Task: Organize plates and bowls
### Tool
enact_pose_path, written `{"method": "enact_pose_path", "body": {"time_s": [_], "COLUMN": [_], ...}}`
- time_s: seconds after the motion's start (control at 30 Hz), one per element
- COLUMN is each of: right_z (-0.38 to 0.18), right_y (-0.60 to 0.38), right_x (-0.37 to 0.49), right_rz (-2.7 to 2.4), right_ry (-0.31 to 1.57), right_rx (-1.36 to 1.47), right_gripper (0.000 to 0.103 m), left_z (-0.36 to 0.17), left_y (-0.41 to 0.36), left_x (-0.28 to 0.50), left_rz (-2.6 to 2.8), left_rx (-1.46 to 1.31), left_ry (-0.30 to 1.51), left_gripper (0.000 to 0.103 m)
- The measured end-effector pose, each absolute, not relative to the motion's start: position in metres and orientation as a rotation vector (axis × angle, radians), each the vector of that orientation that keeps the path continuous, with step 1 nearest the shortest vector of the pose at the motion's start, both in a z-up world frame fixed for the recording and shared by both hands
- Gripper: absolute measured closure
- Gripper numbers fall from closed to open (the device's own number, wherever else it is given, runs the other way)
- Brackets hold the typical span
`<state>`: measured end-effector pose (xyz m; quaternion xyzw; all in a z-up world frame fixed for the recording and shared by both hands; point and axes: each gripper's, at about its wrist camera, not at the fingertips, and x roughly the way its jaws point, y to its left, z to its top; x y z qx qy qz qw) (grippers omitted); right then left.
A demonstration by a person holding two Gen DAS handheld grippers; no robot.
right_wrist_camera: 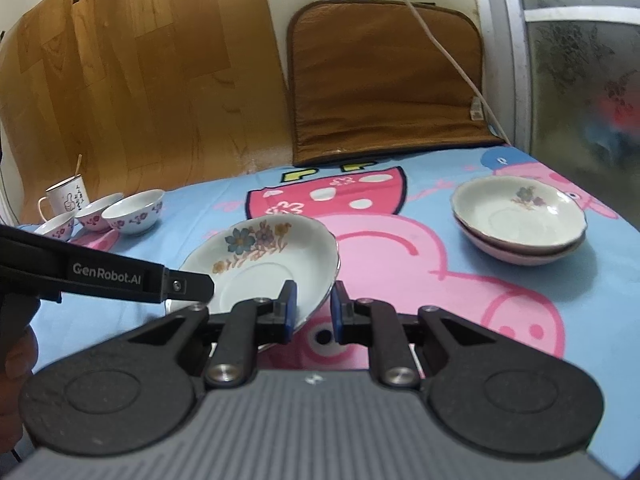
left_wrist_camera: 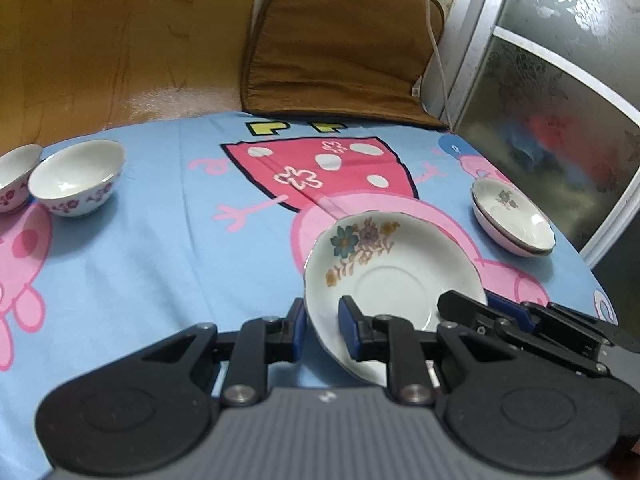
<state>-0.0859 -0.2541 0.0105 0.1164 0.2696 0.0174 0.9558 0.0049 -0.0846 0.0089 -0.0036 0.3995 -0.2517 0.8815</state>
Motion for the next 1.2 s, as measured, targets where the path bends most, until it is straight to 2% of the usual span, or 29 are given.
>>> {"method": "enact_pose_path", "body": {"time_s": [0.67,1.2], "right_z": [0.005,0.012], "right_y": [-0.287,-0.354], "right_x": [-0.101,-0.093], "right_rz": [-0.028,-0.228], "right_ry": [0.496,0.385], "right_rx": [0.309,0.288], "right_gripper": [0.083,0.083], "left_z": [0.017,0.039], "left_y": [-0.132,-0.24], "left_x": [-0.001,0.027], "left_rz": [-0.573,-0.708], "left_rx": [0.094,0.185], "left_ry": [0.822,0.747], "left_gripper": [0.084,0.083]}}
